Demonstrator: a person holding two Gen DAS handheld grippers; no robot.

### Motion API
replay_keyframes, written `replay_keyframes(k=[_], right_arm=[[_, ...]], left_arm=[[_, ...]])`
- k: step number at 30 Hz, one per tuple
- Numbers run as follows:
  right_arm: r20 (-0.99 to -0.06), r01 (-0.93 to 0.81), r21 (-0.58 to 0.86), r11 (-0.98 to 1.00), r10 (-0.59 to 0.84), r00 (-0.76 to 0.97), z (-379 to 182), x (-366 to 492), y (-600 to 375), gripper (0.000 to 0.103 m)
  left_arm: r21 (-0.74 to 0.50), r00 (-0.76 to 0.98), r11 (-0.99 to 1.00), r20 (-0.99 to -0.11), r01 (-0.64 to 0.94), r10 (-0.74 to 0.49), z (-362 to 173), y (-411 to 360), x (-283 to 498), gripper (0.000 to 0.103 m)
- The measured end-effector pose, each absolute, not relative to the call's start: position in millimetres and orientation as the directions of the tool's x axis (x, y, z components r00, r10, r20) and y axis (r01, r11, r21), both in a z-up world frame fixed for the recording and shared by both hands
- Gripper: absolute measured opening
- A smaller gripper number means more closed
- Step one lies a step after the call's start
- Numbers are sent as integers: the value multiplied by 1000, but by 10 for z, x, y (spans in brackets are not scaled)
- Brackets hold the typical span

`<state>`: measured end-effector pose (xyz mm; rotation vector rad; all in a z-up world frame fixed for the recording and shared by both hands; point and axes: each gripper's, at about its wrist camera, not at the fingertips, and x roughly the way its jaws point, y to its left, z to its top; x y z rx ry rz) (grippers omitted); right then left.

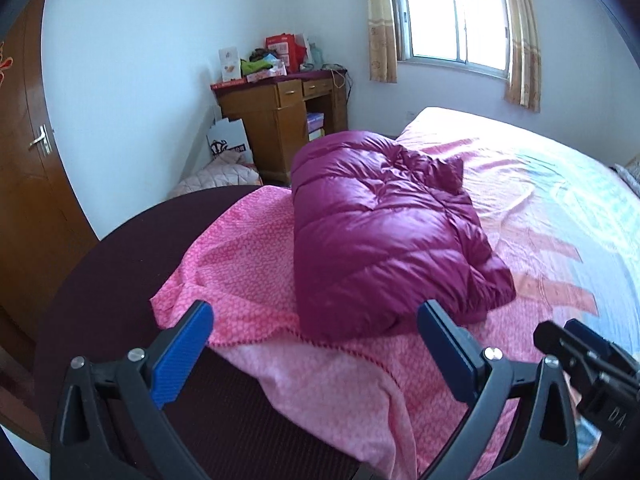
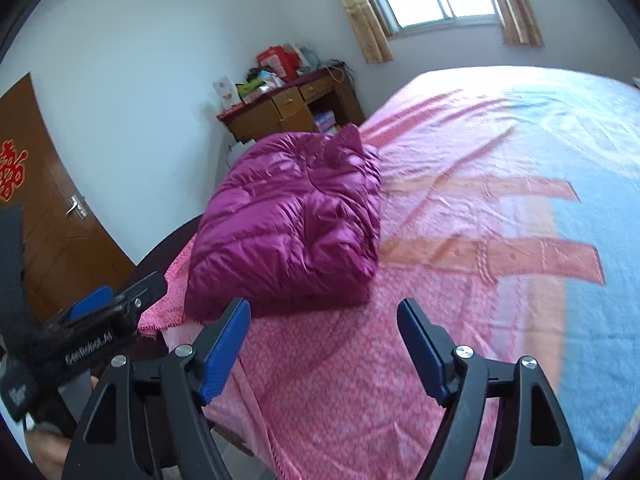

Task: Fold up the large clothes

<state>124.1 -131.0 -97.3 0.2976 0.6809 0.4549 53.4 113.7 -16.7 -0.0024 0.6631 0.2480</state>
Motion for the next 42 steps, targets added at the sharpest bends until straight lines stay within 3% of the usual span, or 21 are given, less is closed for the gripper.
replay_keyframes(k=[4, 11, 19, 26, 42], right_arm=[[-562, -270, 396, 878, 464, 685, -936, 1135, -1369, 77], [-512, -271, 373, 887, 440, 738, -622, 872, -1481, 77], [-337, -272, 272, 923, 356, 872, -115, 427, -1578, 82], [-188, -275, 194, 942, 311, 932, 208, 91, -1583, 92], [-203, -257, 257, 932, 312, 928, 165, 154, -1686, 92]], left_arm=[[82, 777, 974, -592, -209, 216, -121, 1031, 381, 103], [77, 820, 970, -521, -230, 236, 100, 894, 160, 103], [43, 894, 960, -357, -276, 273, 531, 794, -238, 103], [75, 914, 957, -285, -280, 290, 721, 695, -396, 103], [74, 912, 954, -281, -290, 299, 710, 629, -427, 103]])
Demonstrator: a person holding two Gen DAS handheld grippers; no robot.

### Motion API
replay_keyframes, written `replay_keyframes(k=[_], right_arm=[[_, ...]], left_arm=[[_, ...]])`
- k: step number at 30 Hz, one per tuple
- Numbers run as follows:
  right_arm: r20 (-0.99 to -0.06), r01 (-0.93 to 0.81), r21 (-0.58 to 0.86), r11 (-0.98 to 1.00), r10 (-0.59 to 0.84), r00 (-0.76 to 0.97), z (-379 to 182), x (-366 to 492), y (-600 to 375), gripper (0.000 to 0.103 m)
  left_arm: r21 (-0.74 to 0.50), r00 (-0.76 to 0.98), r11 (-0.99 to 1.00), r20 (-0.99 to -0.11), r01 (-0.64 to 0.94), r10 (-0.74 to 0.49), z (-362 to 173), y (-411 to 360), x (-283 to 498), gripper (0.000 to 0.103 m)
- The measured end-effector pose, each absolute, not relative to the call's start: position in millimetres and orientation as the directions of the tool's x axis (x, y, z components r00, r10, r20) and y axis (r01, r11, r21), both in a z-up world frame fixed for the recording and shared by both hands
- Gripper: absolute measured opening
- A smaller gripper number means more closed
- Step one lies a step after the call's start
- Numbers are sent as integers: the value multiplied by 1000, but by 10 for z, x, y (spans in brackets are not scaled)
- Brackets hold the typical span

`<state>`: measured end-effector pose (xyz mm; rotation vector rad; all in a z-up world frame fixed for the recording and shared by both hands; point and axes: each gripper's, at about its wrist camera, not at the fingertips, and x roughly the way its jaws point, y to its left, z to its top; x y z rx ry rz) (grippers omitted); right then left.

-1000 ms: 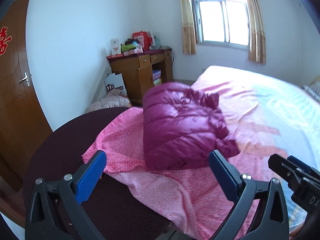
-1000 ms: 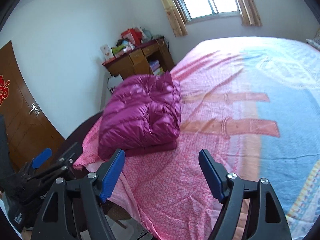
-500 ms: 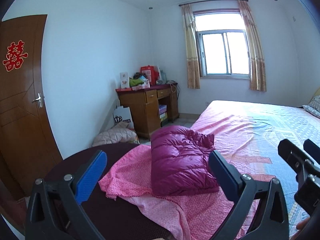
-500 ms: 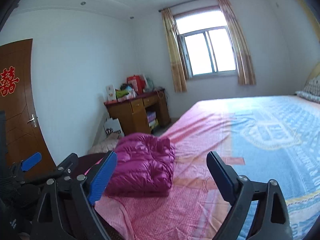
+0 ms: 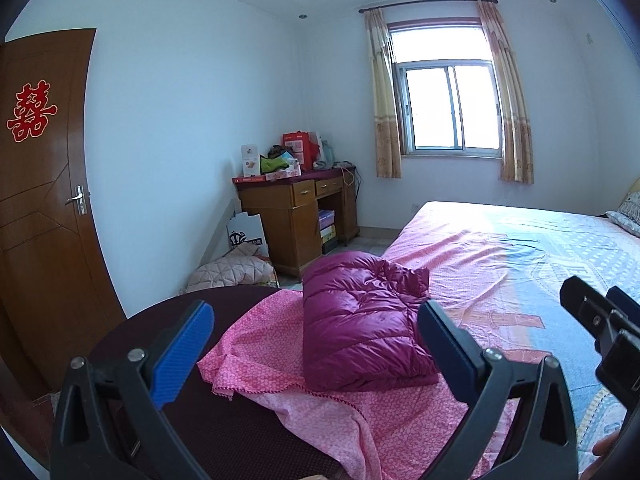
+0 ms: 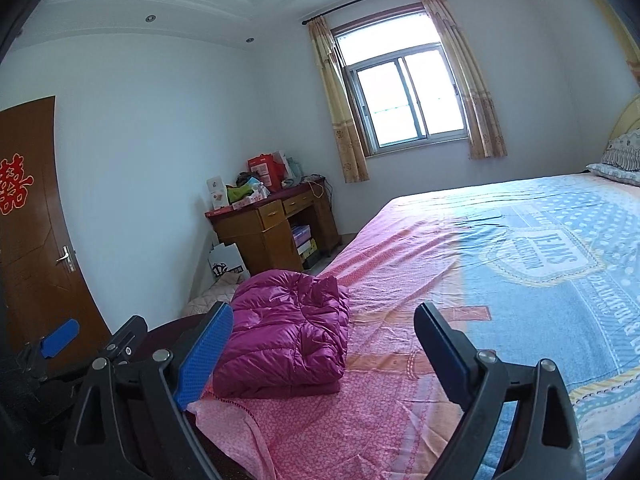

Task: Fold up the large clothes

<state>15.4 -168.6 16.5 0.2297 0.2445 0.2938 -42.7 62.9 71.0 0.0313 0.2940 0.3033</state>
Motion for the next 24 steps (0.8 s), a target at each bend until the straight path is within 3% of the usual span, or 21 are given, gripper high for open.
replay_keyframes(k=[24], right_arm=[[-242, -252, 278, 927, 322, 915, 70, 217, -1708, 92]], left_arm=[[84, 903, 952, -302, -294, 305, 678, 628, -382, 103]])
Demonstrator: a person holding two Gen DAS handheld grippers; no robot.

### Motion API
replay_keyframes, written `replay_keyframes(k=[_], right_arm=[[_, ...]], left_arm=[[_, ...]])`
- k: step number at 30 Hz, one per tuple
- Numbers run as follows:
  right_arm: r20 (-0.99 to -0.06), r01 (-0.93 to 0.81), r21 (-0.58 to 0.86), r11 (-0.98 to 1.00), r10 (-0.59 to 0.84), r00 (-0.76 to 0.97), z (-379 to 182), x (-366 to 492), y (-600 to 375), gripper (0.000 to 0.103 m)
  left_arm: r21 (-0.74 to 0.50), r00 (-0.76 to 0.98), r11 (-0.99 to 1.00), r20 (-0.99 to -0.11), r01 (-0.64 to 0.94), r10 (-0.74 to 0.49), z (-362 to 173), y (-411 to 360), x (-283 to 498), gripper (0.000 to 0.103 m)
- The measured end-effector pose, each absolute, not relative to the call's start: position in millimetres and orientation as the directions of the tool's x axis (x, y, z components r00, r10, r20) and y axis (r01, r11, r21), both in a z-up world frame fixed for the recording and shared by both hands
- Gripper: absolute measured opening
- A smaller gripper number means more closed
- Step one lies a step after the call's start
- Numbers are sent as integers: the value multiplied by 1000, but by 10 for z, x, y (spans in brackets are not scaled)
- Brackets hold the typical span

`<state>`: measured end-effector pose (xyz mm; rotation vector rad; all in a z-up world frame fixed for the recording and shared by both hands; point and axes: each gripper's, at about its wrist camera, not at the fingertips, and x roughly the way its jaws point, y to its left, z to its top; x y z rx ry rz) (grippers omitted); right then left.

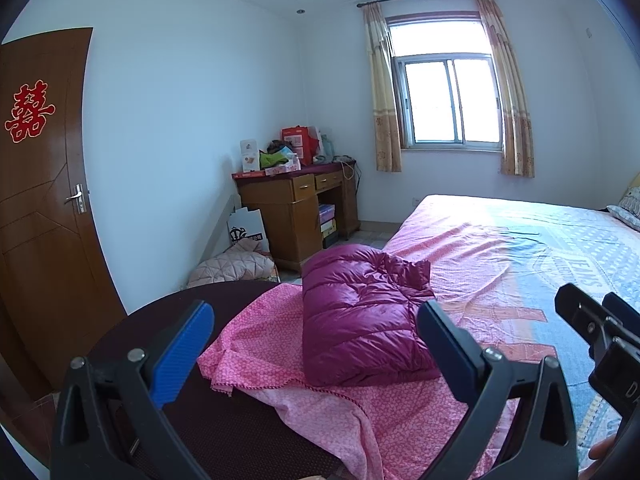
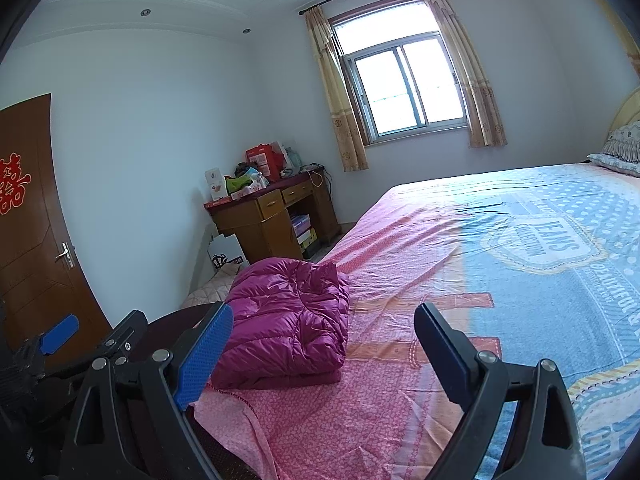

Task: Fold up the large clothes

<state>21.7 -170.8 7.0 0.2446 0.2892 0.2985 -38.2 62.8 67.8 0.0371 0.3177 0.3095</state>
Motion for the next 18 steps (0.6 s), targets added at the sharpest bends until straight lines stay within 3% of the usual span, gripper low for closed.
replay_keyframes(k=[18], right_arm=[[-259, -249, 287, 925, 325, 909, 27, 248, -1726, 92]], left_arm=[[82, 893, 950, -326, -301, 311, 654, 654, -331, 103]])
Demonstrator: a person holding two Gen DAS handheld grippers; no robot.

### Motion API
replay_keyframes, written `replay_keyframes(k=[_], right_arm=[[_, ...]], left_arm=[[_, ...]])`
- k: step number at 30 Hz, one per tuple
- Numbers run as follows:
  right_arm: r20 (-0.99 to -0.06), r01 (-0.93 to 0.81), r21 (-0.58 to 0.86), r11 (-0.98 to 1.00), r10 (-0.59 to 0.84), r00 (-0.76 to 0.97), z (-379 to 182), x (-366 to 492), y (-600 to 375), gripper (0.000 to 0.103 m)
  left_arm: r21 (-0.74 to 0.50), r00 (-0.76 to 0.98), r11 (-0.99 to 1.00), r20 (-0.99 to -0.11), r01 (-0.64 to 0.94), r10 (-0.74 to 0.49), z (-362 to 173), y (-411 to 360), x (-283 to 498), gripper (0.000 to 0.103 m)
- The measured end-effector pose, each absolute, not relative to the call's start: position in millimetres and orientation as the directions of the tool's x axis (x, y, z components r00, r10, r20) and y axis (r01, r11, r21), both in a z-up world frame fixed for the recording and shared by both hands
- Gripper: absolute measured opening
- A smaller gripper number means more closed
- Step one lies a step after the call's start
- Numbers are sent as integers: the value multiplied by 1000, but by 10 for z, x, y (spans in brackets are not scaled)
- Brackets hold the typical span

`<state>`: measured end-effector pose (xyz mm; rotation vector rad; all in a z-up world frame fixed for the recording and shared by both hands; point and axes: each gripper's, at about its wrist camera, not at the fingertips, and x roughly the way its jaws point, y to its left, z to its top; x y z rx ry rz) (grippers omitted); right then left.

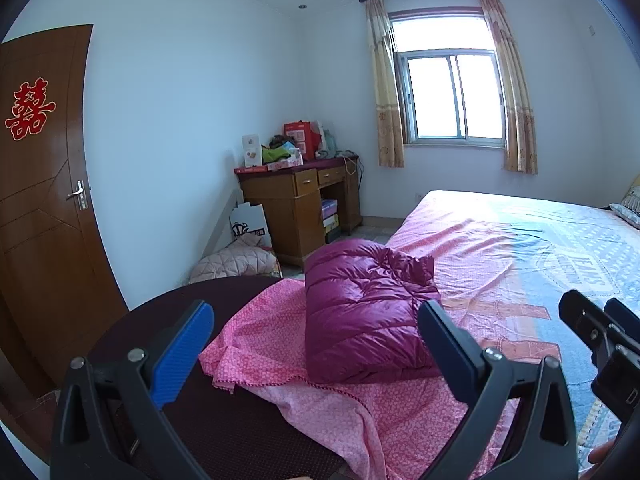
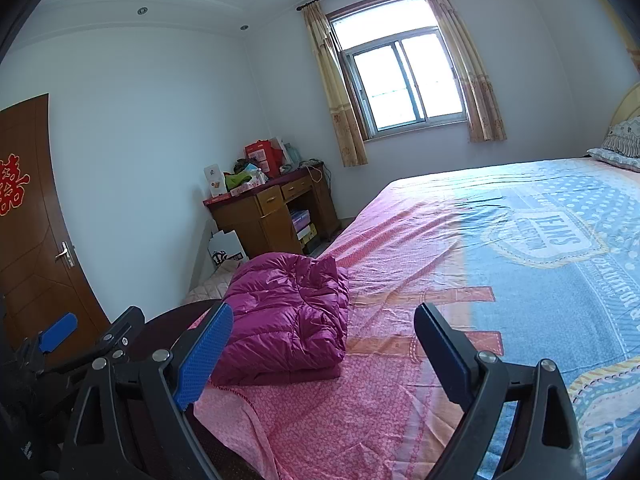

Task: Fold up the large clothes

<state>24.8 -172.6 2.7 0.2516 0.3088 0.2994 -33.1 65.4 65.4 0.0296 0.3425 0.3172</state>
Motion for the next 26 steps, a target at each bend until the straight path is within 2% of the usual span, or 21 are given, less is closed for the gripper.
replay_keyframes(k=[13, 18, 26], right_arm=[[-268, -246, 288, 925, 325, 907, 2, 259, -1751, 92], [-271, -245, 289, 925, 325, 906, -6, 266, -1755, 92], [-283, -242, 298, 923, 328, 901, -29, 274, -1779, 92]], left_arm=[[81, 885, 945, -333, -318, 326, 644, 700, -299, 103], [44, 885, 958, -374, -282, 277, 618, 755, -244, 103], [36, 867, 953, -407, -301, 289, 561, 828, -173, 103]])
